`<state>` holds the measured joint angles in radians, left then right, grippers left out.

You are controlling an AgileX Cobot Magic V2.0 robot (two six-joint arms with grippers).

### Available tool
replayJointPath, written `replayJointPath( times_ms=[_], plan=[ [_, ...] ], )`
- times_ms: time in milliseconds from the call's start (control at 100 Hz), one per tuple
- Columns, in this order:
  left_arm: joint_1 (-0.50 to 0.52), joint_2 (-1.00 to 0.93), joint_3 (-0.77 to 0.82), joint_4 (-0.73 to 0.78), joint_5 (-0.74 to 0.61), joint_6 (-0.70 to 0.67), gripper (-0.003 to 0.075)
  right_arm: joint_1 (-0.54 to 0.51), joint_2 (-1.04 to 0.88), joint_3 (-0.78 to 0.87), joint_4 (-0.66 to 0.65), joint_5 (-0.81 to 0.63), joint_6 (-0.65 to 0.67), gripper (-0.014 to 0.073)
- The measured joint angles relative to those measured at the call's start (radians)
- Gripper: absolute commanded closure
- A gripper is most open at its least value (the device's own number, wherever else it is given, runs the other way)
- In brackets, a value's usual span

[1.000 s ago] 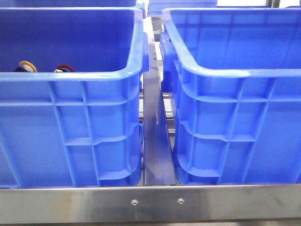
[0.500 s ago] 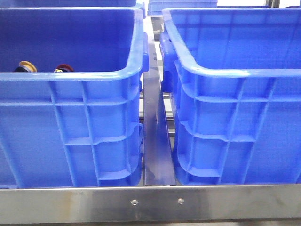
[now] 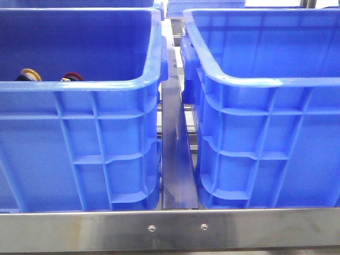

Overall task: Pick red and yellow buttons and place in box
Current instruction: 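Close the left gripper on the yellow-capped button and lift it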

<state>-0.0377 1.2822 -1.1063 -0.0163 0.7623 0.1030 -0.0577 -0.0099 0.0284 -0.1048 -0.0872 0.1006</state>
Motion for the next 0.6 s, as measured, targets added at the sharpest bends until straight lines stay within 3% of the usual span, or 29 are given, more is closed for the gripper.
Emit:
replayJointPath(
  times_ms=[300, 600],
  plan=[
    [0.0, 0.239, -0.23, -0.06, 0.201, 0.08, 0.0136, 0.0, 0.0, 0.0, 0.0, 0.0, 0.0, 0.0661],
    [0.0, 0.391, -0.299, -0.093, 0.23, 0.11, 0.0136, 0.0, 0.0, 0.0, 0.0, 0.0, 0.0, 0.0661]
  ],
)
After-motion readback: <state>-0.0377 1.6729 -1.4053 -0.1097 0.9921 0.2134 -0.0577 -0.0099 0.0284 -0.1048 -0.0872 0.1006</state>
